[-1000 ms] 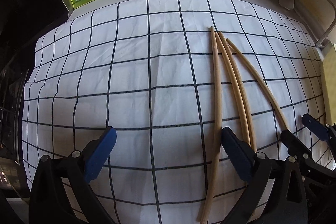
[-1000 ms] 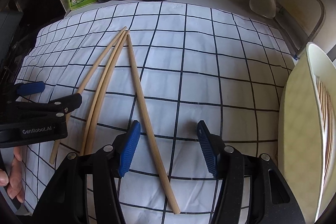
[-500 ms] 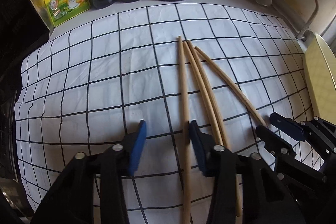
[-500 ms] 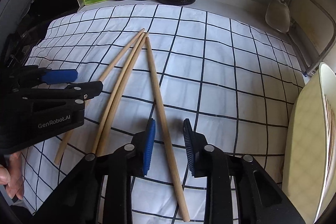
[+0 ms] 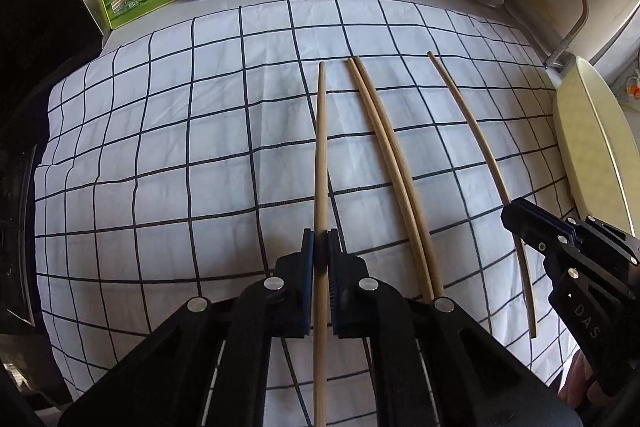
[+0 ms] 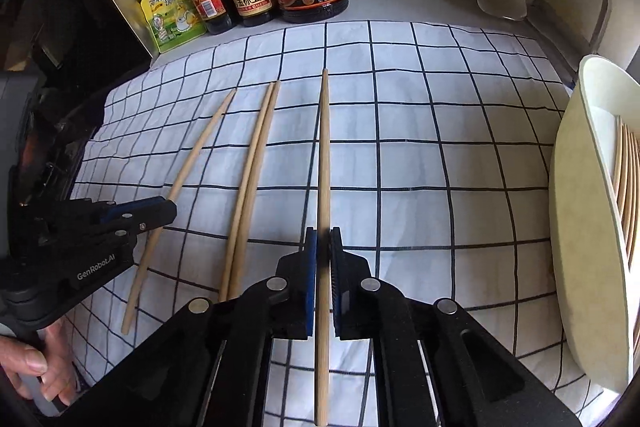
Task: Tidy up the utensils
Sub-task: 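Grasp a chopstick with the left tool while the right tool grasps another, then carry both held chopsticks over the white basin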
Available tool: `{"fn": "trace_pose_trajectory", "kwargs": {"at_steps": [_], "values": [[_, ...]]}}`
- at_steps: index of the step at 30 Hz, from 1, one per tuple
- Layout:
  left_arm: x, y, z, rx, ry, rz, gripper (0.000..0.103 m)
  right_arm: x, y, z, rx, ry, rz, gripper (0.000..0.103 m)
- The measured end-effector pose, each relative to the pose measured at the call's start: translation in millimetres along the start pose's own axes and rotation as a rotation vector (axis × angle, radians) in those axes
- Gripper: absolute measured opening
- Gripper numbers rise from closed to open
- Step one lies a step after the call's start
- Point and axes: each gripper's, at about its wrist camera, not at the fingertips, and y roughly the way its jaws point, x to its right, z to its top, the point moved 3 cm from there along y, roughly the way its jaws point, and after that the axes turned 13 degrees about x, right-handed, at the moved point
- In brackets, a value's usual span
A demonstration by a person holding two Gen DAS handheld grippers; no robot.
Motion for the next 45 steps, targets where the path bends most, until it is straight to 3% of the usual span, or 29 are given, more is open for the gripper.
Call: {"fn": "trace_pose_trajectory", "kwargs": {"at_steps": [5,10,20,27,35,45], "values": [[20.8,-28.6,12.7,0.049,0.026,-0.041,0.007,-0.1,-35.3,3.9,0.043,0.013,0.023,0.006],[60.4,-53.0,35.9,0.116,0.074,-0.106,0.007,28.8,-72.7,8.7,0.091,0.061,-0.005,0.006],[183.2,-57.0,80.9,0.150,0.223,-0.283,0.007,142.0,-136.9,14.2,0.189,0.215,-0.192,0.006],[278.4,-32.9,91.9,0.104,0.365,-0.381,0.007,222.2,-148.0,4.8,0.200,0.350,-0.307,0.006],[348.6,4.7,86.2,0.054,0.504,-0.389,0.007,267.0,-131.0,0.1,0.157,0.411,-0.352,0.006],[374.3,45.1,74.6,-0.031,0.540,-0.356,0.008,292.3,-115.8,-7.4,0.117,0.461,-0.372,0.006]]}}
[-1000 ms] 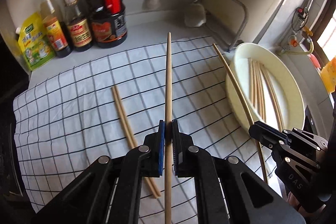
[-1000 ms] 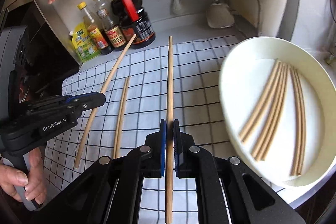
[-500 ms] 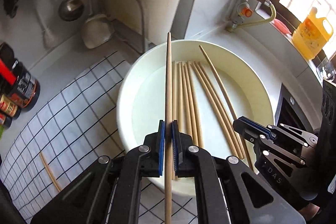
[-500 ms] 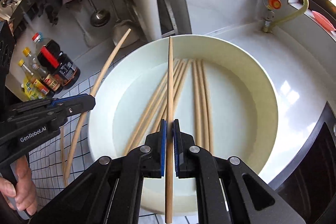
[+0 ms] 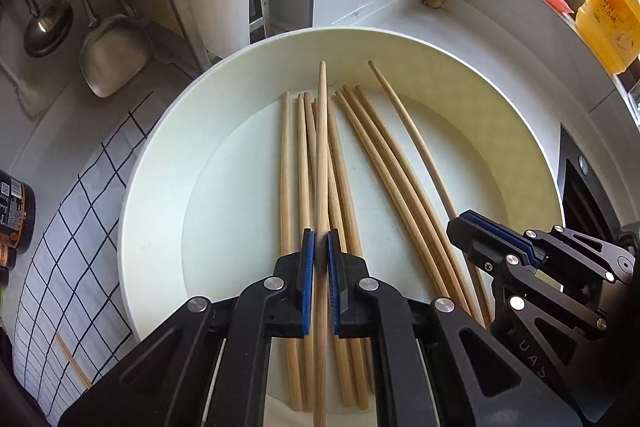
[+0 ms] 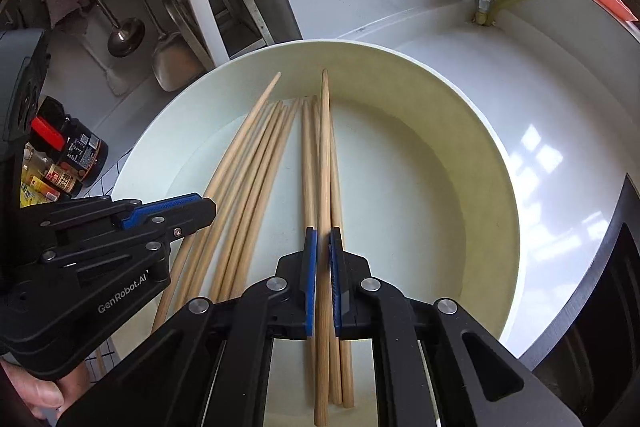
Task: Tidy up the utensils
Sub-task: 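Carry both held chopsticks over the white basin, then open the left tool while the right tool opens, dropping chopsticks into basin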
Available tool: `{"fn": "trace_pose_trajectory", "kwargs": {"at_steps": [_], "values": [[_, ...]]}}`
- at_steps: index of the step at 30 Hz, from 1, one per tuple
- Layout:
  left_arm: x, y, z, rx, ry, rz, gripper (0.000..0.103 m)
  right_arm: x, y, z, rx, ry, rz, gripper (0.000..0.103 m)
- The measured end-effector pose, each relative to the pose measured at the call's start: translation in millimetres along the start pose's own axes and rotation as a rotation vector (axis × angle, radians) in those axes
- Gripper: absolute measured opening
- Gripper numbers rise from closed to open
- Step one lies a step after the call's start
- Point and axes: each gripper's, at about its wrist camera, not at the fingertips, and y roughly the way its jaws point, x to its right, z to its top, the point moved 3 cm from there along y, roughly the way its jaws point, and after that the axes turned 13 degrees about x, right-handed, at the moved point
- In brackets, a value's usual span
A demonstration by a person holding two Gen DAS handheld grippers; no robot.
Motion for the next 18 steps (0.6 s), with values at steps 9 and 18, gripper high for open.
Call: {"fn": "trace_pose_trajectory", "kwargs": {"at_steps": [9,18], "values": [[-13.3,-16.5,5.2,0.051,-0.044,0.075,0.067,2.2,-9.0,4.2,0.029,-0.005,-0.008,0.011],[-29.7,-44.9,-6.3,0.079,-0.087,0.105,0.067,-2.3,-24.0,1.1,0.051,-0.010,0.006,0.026]]}}
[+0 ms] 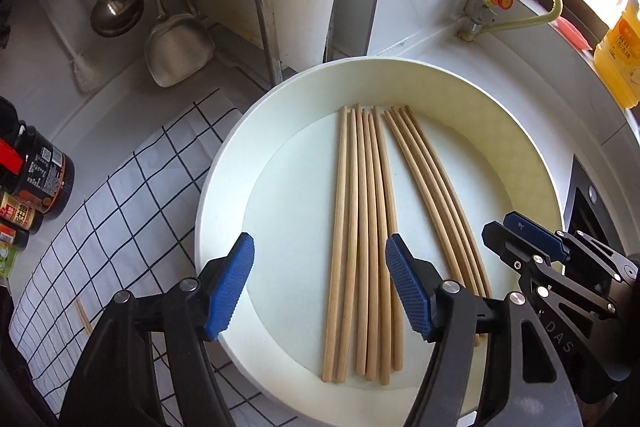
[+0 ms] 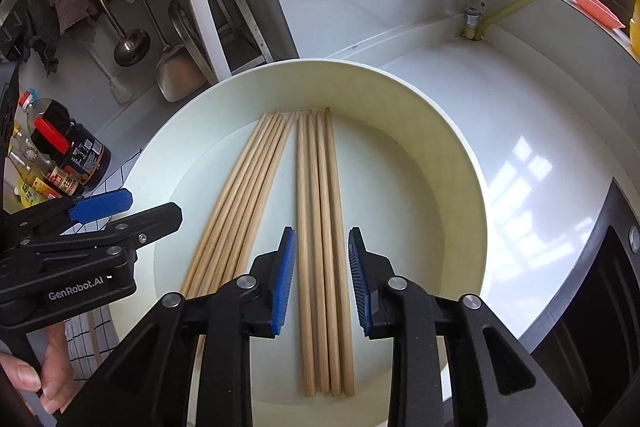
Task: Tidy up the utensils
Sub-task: 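Open the left tool while the right tool opens, dropping chopsticks into basin, then move both open tools back over the last chopsticks on the cloth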
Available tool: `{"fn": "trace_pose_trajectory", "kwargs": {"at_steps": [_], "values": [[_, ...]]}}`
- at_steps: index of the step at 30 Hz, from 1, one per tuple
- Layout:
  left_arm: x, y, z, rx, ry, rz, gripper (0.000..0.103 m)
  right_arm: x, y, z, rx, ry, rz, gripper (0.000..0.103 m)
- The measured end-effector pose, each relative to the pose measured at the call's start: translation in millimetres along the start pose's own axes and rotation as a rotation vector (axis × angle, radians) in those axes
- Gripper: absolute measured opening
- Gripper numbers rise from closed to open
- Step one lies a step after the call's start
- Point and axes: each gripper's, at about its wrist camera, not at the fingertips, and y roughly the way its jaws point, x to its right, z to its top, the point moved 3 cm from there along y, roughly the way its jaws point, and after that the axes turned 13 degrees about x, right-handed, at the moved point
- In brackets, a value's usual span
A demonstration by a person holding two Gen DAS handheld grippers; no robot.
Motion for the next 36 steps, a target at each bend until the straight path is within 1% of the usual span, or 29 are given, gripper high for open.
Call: {"fn": "trace_pose_trajectory", "kwargs": {"at_steps": [13,16,19,23,27,31,34,36], "values": [[-38.8,-47.2,-32.7,0.026,-0.069,0.050,0.068,-38.0,-27.7,-13.6,0.004,-0.052,0.063,0.026],[-51.0,-57.2,-42.6,0.028,-0.090,0.064,0.069,-51.5,-31.0,-19.0,-0.004,-0.069,0.083,0.029],[-65.9,-66.9,-53.4,0.038,-0.107,0.088,0.072,-67.1,-33.7,-24.4,-0.013,-0.088,0.102,0.034],[-90.2,-77.5,-70.3,0.036,-0.150,0.118,0.072,-91.2,-35.9,-31.1,-0.023,-0.126,0.122,0.035],[-114.0,-89.7,-87.5,0.037,-0.190,0.145,0.072,-117.7,-37.6,-40.5,-0.040,-0.169,0.147,0.040],[-138.3,-100.4,-108.1,0.031,-0.239,0.172,0.072,-143.8,-40.9,-52.3,-0.053,-0.215,0.174,0.040],[-156.7,-109.4,-124.0,0.027,-0.269,0.204,0.072,-163.3,-42.9,-61.3,-0.060,-0.241,0.198,0.044],[-170.3,-115.3,-134.8,0.024,-0.293,0.227,0.074,-175.9,-43.0,-67.1,-0.069,-0.257,0.216,0.045]]}}
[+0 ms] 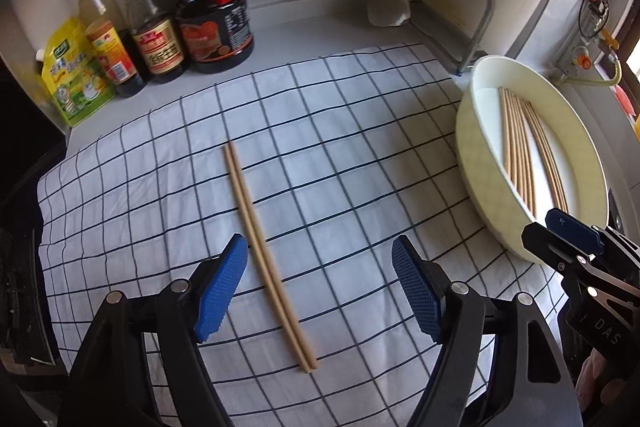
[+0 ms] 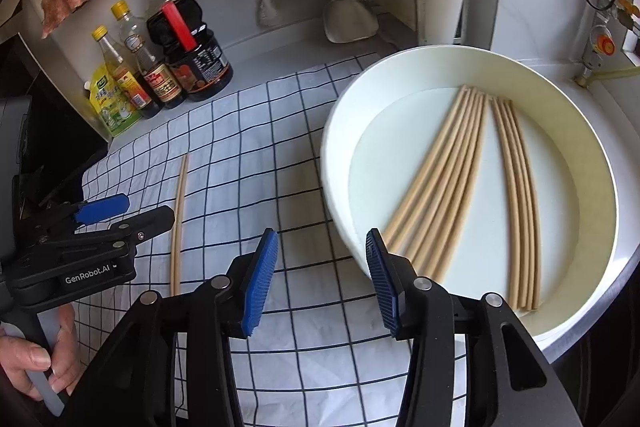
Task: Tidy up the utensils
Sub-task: 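Move both open tools back over the last chopsticks on the cloth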
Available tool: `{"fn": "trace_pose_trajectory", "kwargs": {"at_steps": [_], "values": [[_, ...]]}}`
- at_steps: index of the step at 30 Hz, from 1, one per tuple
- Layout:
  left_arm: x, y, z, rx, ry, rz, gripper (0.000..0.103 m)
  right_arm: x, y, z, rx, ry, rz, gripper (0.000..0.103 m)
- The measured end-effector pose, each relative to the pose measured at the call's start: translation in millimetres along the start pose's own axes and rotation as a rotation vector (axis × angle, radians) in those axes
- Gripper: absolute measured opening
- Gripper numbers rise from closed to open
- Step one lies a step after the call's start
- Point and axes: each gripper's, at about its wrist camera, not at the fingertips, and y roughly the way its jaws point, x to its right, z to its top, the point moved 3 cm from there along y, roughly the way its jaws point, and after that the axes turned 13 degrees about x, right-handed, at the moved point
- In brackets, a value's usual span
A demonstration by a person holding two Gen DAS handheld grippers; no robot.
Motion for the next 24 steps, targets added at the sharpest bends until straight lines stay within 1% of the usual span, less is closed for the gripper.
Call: {"fn": "trace_pose_trajectory", "kwargs": {"at_steps": [6,8,12,13,18,24], "values": [[-52.6,-4.1,-20.1,-0.018,-0.077,0.069,0.076,-40.3,13.2,-11.1,-0.033,-0.056,0.054,0.049],[-69.1,-2.1,-27.3,-0.030,-0.105,0.092,0.081,-52.3,19.7,-15.0,-0.052,-0.080,0.065,0.049],[-98.4,1.7,-39.8,-0.047,-0.155,0.138,0.084,-71.3,32.9,-20.5,-0.078,-0.110,0.085,0.052],[-104.3,2.5,-42.2,-0.049,-0.162,0.149,0.087,-76.0,36.9,-21.8,-0.083,-0.117,0.088,0.053],[-126.3,8.2,-53.9,-0.069,-0.193,0.181,0.089,-94.3,58.3,-29.5,-0.097,-0.132,0.091,0.060],[-142.3,14.6,-69.2,-0.095,-0.206,0.205,0.091,-113.0,83.3,-42.7,-0.144,-0.168,0.089,0.061]]}}
